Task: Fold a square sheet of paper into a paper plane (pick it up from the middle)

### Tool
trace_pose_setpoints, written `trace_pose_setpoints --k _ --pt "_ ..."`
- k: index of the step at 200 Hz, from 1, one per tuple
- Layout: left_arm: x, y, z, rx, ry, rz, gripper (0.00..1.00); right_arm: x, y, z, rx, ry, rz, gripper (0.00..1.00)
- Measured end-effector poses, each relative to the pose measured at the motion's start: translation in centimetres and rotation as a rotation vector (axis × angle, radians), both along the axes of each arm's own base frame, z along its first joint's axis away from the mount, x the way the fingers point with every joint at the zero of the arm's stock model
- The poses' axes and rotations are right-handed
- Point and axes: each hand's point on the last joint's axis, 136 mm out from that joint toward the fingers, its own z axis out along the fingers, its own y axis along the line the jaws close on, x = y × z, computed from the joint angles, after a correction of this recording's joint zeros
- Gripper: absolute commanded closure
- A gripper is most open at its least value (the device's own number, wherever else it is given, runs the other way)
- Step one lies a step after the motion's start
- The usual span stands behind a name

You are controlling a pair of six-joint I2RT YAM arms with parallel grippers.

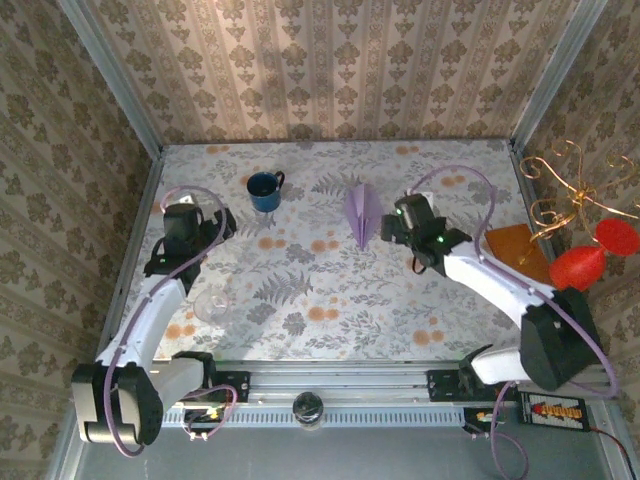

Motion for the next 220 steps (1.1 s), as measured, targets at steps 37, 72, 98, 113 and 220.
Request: trace_pose_setpoints --k 37,72,98,113,220 --pt "-0.9 3.8 -1.8 0.158 -0.019 0.12 0.01 -2.2 -6.1 0.3 -0.086 -0.135 -0.153 0.0" --pt "-1.1 4.9 -3.6 0.253 -0.04 0.137 0.02 -3.5 -9.3 -0.9 -0.163 -0.194 -0.21 0.0" --pt "-0.4 5.1 -4.7 0.306 -0.042 0.12 0.01 -3.1 -10.4 0.0 -0.196 -0.227 -0.224 0.0" --pt "0.1 5.0 -5.4 0.328 -0.048 0.101 0.02 -2.6 -11.0 0.4 -0.201 -0.262 -0.234 0.0" --pt "3.5 3.4 -7.0 0.289 -0.239 -0.118 0.03 0.3 -12.4 -4.2 -0.11 -0.358 -0.142 0.0"
